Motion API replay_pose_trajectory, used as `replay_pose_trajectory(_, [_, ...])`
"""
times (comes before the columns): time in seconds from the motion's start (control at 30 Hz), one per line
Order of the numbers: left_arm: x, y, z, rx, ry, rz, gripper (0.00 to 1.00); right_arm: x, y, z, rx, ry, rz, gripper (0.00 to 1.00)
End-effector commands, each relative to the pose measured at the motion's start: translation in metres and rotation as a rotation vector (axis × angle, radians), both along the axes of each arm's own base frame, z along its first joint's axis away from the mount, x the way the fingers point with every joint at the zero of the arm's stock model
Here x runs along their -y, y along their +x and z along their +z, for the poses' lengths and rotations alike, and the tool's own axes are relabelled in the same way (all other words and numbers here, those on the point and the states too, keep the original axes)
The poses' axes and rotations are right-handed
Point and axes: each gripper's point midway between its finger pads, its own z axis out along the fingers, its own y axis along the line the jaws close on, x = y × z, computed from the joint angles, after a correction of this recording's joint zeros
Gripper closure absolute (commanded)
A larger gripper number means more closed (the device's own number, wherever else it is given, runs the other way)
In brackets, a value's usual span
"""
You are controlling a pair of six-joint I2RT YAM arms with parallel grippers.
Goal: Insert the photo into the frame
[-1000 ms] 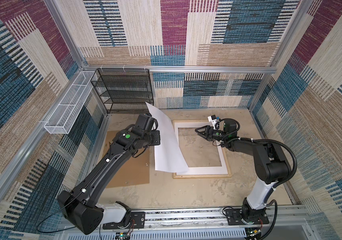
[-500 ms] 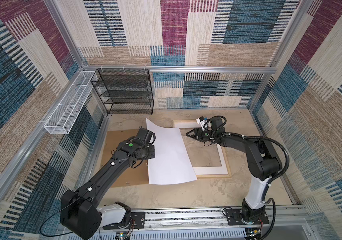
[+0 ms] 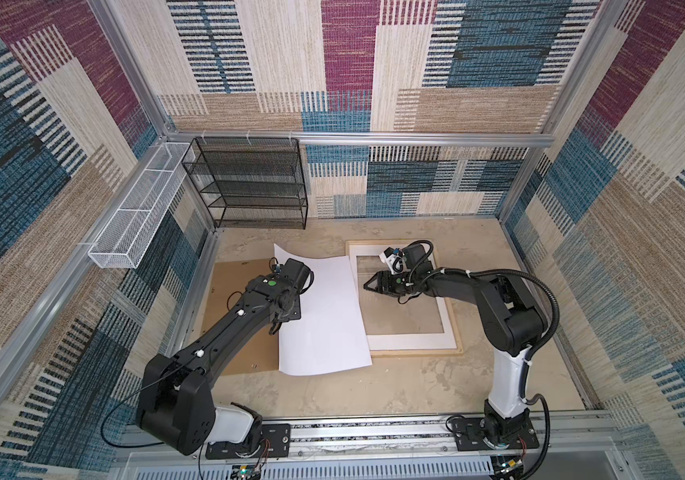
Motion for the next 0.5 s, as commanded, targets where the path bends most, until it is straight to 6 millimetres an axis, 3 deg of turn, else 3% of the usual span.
replay_pose_trajectory(0.0, [-0.008,0.0,-0.005,-0.009,0.045,0.041,1.0,-0.006,-0.001,-0.002,0.01,-0.009,0.012,0.36])
replay_pose_trajectory(0.17, [-0.001,0.005,-0.02,-0.046,0.035,0.033,1.0,-0.017,-0.008,0.002,0.009,0.003,0.038,0.39])
replay_pose_trajectory(0.47, [0.007,0.01,-0.026,-0.041,-0.004,0.021,1.0,-0.03,-0.029,0.0,-0.014,0.0,0.089,0.46])
